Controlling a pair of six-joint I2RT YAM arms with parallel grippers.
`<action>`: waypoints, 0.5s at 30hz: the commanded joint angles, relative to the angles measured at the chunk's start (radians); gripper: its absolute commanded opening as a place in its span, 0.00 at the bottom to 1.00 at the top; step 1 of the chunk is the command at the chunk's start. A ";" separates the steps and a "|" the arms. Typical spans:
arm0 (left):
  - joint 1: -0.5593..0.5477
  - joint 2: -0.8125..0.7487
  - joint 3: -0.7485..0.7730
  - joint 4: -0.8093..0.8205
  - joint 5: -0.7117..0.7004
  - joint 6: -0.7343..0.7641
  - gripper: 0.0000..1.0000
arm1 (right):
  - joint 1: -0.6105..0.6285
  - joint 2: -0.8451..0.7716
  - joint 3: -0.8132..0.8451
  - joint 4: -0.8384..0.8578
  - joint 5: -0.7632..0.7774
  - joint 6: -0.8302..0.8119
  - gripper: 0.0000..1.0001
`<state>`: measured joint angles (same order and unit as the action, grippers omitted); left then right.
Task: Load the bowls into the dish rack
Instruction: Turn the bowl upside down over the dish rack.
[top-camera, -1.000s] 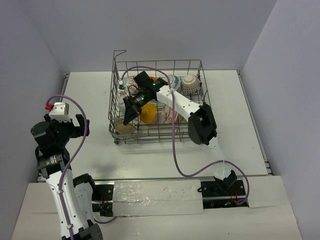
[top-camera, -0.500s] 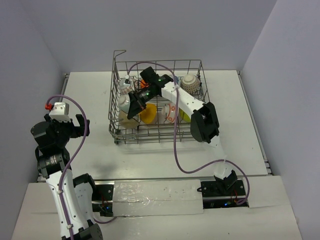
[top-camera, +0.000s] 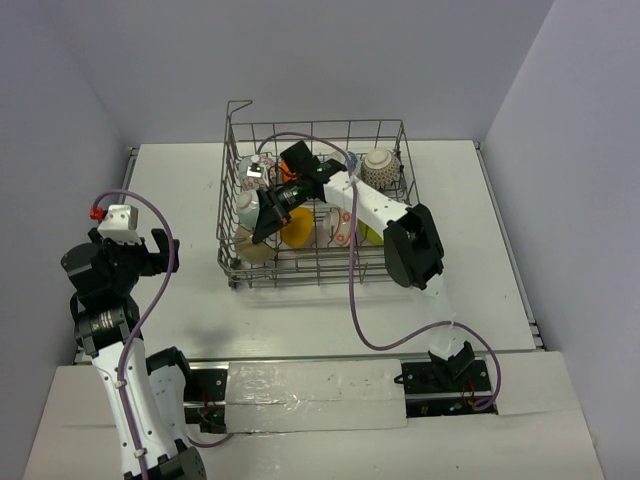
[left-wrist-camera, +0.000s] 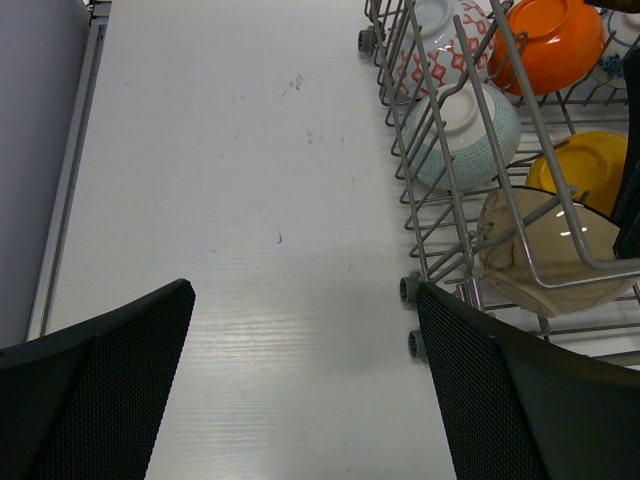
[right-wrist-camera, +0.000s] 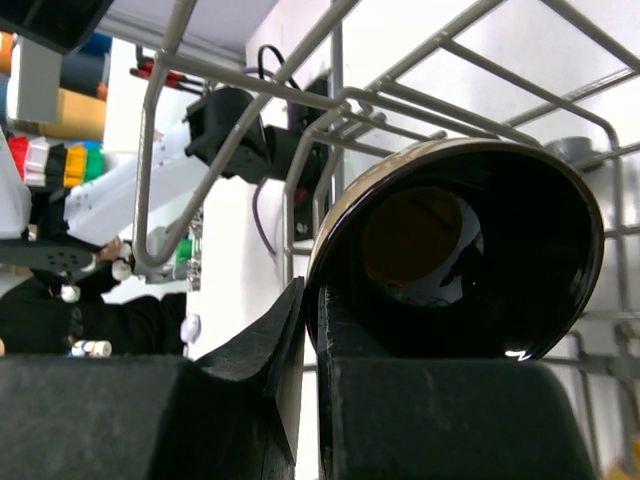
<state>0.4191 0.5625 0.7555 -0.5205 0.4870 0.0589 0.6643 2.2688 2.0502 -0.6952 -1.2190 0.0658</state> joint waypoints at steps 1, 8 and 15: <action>0.007 -0.003 -0.008 0.031 0.033 -0.008 0.99 | 0.029 -0.092 -0.079 0.155 0.009 0.130 0.00; 0.009 -0.003 -0.010 0.033 0.035 -0.008 0.99 | 0.024 -0.134 -0.232 0.413 0.016 0.379 0.00; 0.009 0.002 -0.012 0.039 0.032 -0.007 0.99 | 0.006 -0.173 -0.318 0.554 0.029 0.491 0.00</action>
<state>0.4221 0.5625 0.7551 -0.5201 0.4938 0.0589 0.6907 2.1685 1.7668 -0.2337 -1.2095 0.4694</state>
